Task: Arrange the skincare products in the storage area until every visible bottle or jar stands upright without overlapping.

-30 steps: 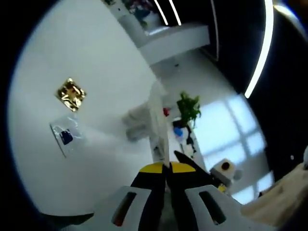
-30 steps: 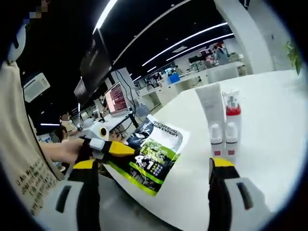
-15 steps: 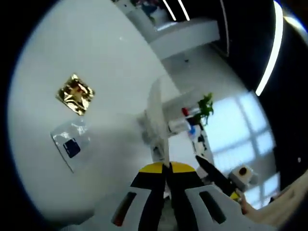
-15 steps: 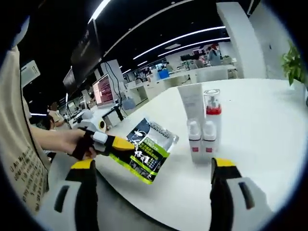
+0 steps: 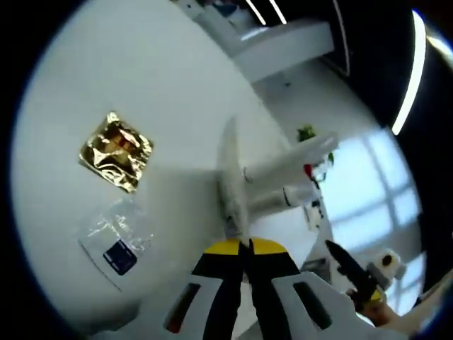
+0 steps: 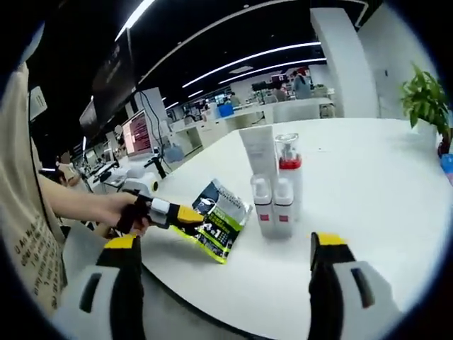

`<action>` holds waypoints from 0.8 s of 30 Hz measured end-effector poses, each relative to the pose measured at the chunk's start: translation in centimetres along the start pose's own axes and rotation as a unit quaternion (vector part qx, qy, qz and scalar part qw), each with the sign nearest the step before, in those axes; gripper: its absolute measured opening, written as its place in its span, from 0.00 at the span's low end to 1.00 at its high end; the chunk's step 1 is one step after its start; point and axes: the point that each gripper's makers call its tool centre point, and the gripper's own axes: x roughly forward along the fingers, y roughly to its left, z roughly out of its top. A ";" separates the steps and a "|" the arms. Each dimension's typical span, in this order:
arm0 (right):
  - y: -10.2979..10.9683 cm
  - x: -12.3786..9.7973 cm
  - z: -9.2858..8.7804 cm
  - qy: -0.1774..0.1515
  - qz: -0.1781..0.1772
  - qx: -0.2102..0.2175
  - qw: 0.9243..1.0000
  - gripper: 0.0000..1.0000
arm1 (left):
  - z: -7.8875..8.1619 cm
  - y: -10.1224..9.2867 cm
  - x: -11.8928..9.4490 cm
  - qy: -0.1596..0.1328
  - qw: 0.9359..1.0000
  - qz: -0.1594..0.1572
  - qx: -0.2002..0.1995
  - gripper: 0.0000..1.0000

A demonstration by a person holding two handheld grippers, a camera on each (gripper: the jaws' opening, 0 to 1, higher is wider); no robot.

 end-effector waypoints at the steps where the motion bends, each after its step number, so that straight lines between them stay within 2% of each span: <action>1: -0.1 0.0 -0.1 0.001 -0.002 -0.001 1.000 0.99 | 0.2 0.6 0.3 -0.004 1.000 0.011 0.002 0.00; 6: -0.2 0.1 -0.4 0.005 -0.006 -0.001 1.000 0.98 | 0.4 2.3 1.1 -0.006 0.999 0.042 0.017 0.01; 11: -0.5 0.1 -0.5 0.004 -0.011 0.002 1.000 0.98 | -0.3 3.9 1.5 0.016 0.995 0.076 0.057 0.05; 14: -0.6 0.1 -0.6 0.006 -0.010 0.003 1.000 0.98 | -0.4 4.0 1.8 0.015 0.995 0.077 0.067 0.06; 17: -0.6 0.1 -0.6 0.007 -0.009 0.003 1.000 0.98 | -0.4 4.3 1.9 0.024 0.989 0.090 0.118 0.07; 19: -0.6 0.1 -0.6 0.006 -0.009 0.004 1.000 0.98 | -0.4 4.1 1.5 0.034 0.979 0.110 0.170 0.10; 20: -0.6 0.1 -0.6 0.006 -0.010 0.005 1.000 0.98 | -0.3 3.9 1.2 0.040 0.969 0.125 0.211 0.12; 21: -0.6 0.1 -0.6 0.005 -0.010 0.006 1.000 0.98 | -0.3 3.9 1.1 0.048 0.962 0.134 0.234 0.16; 22: -0.6 0.1 -0.6 0.005 -0.010 0.007 1.000 0.98 | -0.1 3.6 0.6 0.056 0.948 0.149 0.276 0.21; 23: -0.6 0.1 -0.6 0.005 -0.010 0.008 1.000 0.98 | 0.0 3.6 0.4 0.062 0.938 0.159 0.303 0.28; 24: -0.7 0.0 -0.6 0.004 -0.010 0.009 1.000 0.98 | 0.1 3.5 0.1 0.070 0.922 0.175 0.338 0.39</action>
